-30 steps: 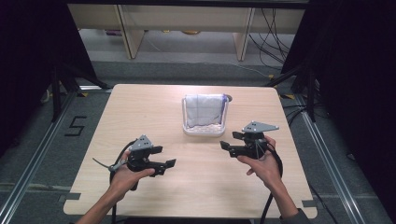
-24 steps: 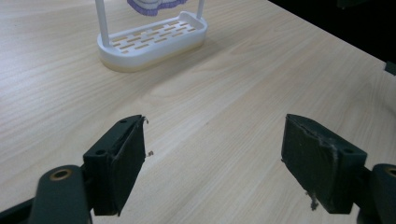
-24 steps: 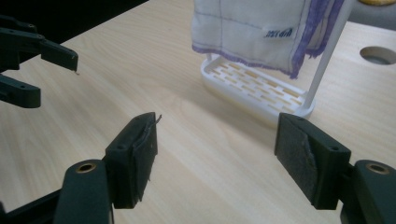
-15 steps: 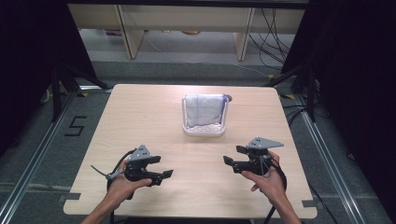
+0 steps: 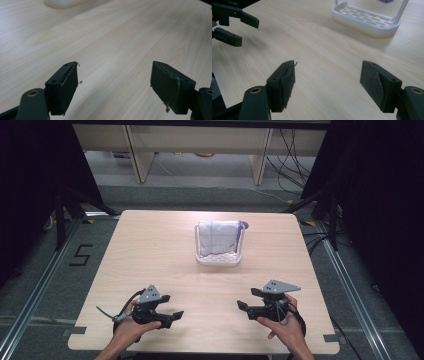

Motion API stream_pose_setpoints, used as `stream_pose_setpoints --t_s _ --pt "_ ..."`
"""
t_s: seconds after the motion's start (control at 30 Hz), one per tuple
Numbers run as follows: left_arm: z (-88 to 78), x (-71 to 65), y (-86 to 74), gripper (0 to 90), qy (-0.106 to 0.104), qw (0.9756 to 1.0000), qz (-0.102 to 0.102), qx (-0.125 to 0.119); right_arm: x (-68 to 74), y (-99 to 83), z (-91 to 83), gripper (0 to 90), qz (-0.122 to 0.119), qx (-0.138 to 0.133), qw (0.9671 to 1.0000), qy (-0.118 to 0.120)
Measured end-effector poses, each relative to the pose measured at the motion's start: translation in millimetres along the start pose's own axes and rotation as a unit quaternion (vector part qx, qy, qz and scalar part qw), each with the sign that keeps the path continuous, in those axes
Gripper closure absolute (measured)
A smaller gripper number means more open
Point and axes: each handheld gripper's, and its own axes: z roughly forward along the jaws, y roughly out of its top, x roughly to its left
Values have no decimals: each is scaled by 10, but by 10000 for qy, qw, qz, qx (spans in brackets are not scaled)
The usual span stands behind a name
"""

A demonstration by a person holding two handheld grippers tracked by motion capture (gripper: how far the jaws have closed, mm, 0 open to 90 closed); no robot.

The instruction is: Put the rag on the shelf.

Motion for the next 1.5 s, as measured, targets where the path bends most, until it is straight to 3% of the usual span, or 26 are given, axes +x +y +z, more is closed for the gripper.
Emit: stream_pose_setpoints --t_s 0.07,0.1,0.2,0.23,0.3,0.33,0.43,0.53,0.57,0.6,0.63,0.7,0.73,0.77,0.87,0.93,1.07,1.1,1.13,1.17,1.2,1.23,1.37,1.5 --pt "21 -28 -51 218 -56 10000 -17 81 24 -42 -2 281 -53 14 9999 105" --pt "18 -31 -65 218 -58 9998 52 166 31 -63 -10 275 -93 5 10000 31" --pt "22 -93 -90 217 -108 9999 75 108 79 -134 -12 262 -14 81 9999 143" --pt "14 -116 -94 217 -92 9998 91 116 70 -152 -17 256 -144 99 9998 64" --pt "10 -156 -112 216 -58 9999 99 57 100 -205 -14 235 -78 216 9997 49" --pt "-3 -176 -121 216 -45 9999 107 82 98 -227 0 233 -72 213 9996 157" --pt "-46 -223 -133 215 -96 9996 207 148 118 -298 1 215 -209 359 9991 71" --pt "-72 -244 -149 213 -58 9989 436 158 151 -348 -6 204 -142 450 9988 113" --pt "-76 -266 -158 213 -70 9991 389 180 155 -366 -2 201 -146 419 9989 149" --pt "-80 -261 -163 213 -50 9985 491 235 164 -380 -16 194 -145 483 9986 139" --pt "-71 -287 -177 213 -82 9989 425 179 193 -397 -20 190 -7 505 9986 138" --pt "-57 -314 -201 213 -88 9988 436 220 184 -422 -19 187 -133 512 9985 144" --pt "-62 -308 -210 213 -25 9976 579 377 190 -434 -24 183 -134 564 9982 150" --pt "-38 -326 -217 213 -98 9983 500 273 194 -445 -22 179 -195 557 9982 143" --pt "-28 -304 -205 212 -43 9969 659 427 210 -459 -8 179 -243 584 9977 230" --pt "-26 -296 -210 211 -53 9970 649 407 231 -463 -6 178 -185 606 9978 190" --pt "-26 -290 -210 211 2 9972 640 384 229 -468 17 176 -291 641 9973 221" --pt "-27 -285 -208 211 10 9967 682 430 250 -473 20 176 -188 648 9975 218" --pt "-23 -287 -210 210 -13 9968 667 449 227 -474 38 175 -337 606 9971 317" --pt "-17 -290 -214 210 -39 9965 711 434 229 -472 32 175 -382 645 9969 249" --pt "3 -314 -224 210 -18 9979 557 337 237 -474 31 175 -354 668 9969 229" --pt "4 -313 -224 209 -26 9976 589 369 235 -475 48 174 -367 681 9964 336" --pt "10 -295 -222 209 -13 9967 670 453 256 -482 35 172 -292 705 9967 274" --pt "22 -265 -222 209 27 9961 715 517 238 -480 47 171 -418 693 9964 237"
